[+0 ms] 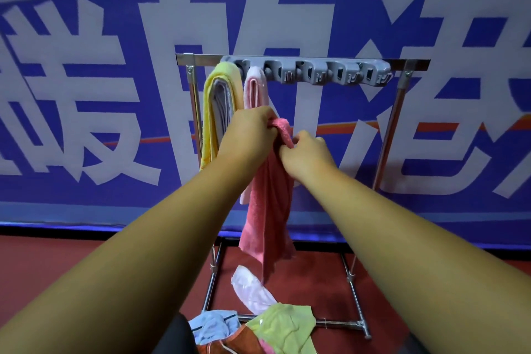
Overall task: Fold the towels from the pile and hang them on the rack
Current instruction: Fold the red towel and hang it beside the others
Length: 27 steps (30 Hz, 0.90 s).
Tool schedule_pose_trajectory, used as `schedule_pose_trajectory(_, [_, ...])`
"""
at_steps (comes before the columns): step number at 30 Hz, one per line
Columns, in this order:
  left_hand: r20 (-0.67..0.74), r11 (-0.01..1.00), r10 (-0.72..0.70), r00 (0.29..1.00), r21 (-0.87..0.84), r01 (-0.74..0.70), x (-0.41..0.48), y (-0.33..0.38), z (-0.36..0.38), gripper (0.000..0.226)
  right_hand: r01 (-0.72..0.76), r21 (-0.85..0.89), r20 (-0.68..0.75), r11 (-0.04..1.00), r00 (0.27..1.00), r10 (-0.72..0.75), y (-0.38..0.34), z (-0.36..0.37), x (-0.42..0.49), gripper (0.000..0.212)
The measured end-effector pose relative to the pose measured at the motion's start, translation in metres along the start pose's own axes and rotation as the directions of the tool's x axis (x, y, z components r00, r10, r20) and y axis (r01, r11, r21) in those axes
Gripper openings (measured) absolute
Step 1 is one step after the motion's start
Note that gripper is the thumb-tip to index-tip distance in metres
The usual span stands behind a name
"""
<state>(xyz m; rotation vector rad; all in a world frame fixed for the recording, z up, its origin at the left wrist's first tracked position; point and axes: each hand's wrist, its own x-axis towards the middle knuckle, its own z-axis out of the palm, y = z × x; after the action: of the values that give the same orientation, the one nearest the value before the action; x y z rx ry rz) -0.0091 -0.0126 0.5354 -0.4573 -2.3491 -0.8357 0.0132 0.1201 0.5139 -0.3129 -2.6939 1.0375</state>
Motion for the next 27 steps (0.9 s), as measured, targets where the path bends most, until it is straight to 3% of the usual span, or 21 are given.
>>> schedule_pose_trajectory(2, [-0.009, 1.000, -0.003, 1.000, 0.029, 0.003, 0.007, -0.001, -0.008, 0.023, 0.127, -0.068, -0.010, 0.990, 0.992, -0.128, -0.005, -0.003, 0.009, 0.022])
schedule_pose_trajectory(7, [0.001, 0.986, -0.066, 0.998, 0.156, 0.065, 0.022, -0.004, -0.028, 0.027, 0.213, -0.004, -0.168, 0.977, 0.963, -0.211, -0.029, -0.024, 0.016, 0.023])
schedule_pose_trajectory(11, [-0.009, 0.978, -0.087, 0.996, 0.192, 0.088, 0.029, -0.013, -0.032, 0.008, 0.277, -0.035, -0.223, 0.960, 0.934, -0.278, -0.050, -0.039, 0.022, 0.024])
schedule_pose_trajectory(15, [-0.034, 0.961, -0.182, 0.983, 0.205, 0.185, 0.044, -0.018, -0.039, 0.011, 0.296, -0.056, -0.236, 0.954, 0.924, -0.301, -0.067, -0.048, 0.026, 0.026])
schedule_pose_trajectory(19, [-0.134, 0.963, -0.137, 0.981, 0.213, 0.163, 0.063, -0.018, -0.051, 0.011, 0.296, -0.078, -0.268, 0.952, 0.914, -0.306, -0.083, -0.056, 0.034, 0.031])
schedule_pose_trajectory(27, [-0.170, 0.955, -0.121, 0.978, 0.250, 0.161, 0.110, -0.012, -0.063, 0.006, 0.246, -0.153, -0.314, 0.957, 0.906, -0.283, -0.105, -0.065, 0.073, 0.025])
